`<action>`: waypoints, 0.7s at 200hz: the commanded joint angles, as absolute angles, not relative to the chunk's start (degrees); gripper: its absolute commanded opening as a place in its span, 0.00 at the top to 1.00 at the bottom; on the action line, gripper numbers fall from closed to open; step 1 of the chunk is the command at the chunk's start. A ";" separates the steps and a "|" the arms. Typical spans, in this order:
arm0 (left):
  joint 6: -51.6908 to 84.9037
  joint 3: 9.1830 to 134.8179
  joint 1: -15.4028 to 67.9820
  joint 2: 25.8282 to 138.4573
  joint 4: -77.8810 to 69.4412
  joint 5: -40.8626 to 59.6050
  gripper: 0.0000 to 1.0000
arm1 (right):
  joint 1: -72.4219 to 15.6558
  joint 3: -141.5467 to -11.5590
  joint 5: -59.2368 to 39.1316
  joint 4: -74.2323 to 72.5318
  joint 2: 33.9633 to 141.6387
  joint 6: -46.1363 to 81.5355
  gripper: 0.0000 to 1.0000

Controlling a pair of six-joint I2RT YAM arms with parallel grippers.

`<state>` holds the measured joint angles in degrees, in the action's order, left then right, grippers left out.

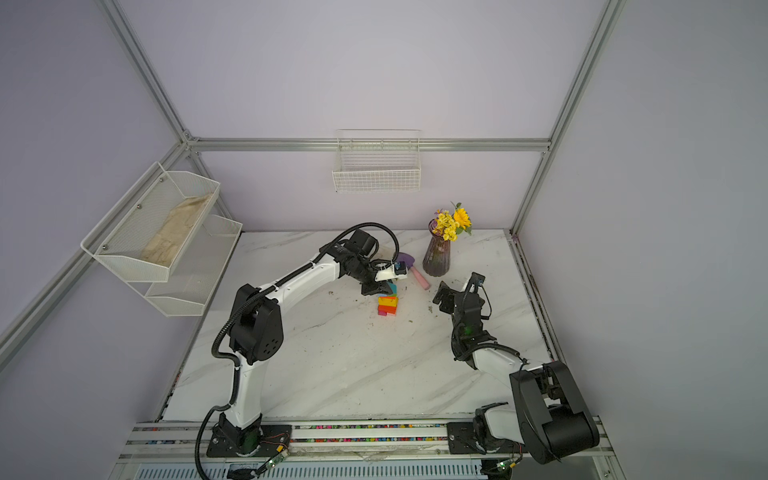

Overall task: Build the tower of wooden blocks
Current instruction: 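Align and lower the teal block onto the top of the stack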

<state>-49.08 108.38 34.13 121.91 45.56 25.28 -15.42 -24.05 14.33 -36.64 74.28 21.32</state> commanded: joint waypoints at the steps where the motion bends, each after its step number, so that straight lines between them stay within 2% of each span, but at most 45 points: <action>1: -49.78 112.15 33.85 120.78 45.63 26.05 0.67 | -15.21 -25.36 14.59 -36.97 74.83 20.89 0.03; 57: -49.04 112.40 33.84 120.85 45.25 25.53 0.58 | -15.23 -25.41 14.43 -36.86 74.89 20.89 0.03; 140: -48.65 112.23 33.84 120.58 44.20 23.08 0.61 | -15.22 -25.66 14.24 -36.73 75.14 20.84 0.03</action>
